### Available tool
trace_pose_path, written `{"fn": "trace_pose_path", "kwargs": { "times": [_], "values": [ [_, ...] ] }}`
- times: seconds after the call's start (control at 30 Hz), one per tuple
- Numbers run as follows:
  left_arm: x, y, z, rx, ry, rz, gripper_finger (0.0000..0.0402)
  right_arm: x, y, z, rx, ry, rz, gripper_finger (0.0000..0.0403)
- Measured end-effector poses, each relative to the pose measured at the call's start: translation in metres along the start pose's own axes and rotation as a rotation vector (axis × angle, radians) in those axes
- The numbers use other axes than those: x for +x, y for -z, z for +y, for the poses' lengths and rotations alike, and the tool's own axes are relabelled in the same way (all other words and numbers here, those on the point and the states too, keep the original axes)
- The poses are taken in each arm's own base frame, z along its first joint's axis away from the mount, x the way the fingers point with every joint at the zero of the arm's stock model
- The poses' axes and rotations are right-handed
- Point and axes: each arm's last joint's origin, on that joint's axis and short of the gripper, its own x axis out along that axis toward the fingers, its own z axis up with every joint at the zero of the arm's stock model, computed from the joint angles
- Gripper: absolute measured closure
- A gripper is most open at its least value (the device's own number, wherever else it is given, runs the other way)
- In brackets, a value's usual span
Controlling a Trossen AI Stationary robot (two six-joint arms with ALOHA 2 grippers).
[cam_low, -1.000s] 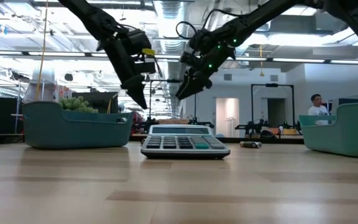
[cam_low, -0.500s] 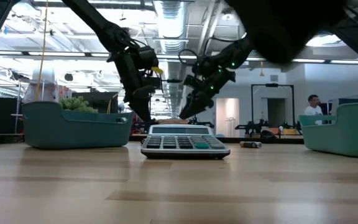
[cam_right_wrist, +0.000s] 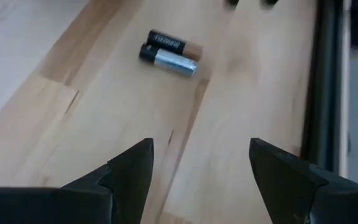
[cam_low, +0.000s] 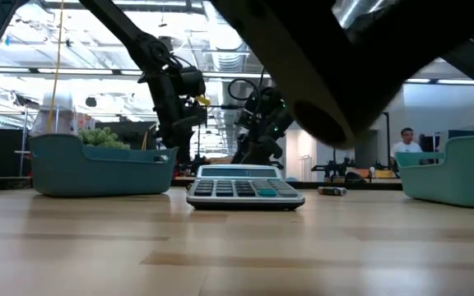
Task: Sort batteries
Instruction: Put the silver/black battery into the blue bin
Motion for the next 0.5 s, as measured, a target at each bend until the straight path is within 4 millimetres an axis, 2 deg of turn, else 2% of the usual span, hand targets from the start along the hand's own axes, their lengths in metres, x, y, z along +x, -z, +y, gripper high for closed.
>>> {"fn": "trace_pose_path", "kwargs": {
  "times": [0.23,0.5],
  "values": [
    [0.027,0.006,-0.002,0.012,0.022,0.085,0.0269,-0.006,0.001,-0.007,0.031,0.036,-0.018,0.0123],
    [0.027,0.005,-0.005,0.009,0.02,0.073,0.0269,-0.01,0.006,-0.013,0.067,0.062,-0.025,0.0123]
  ]
}}
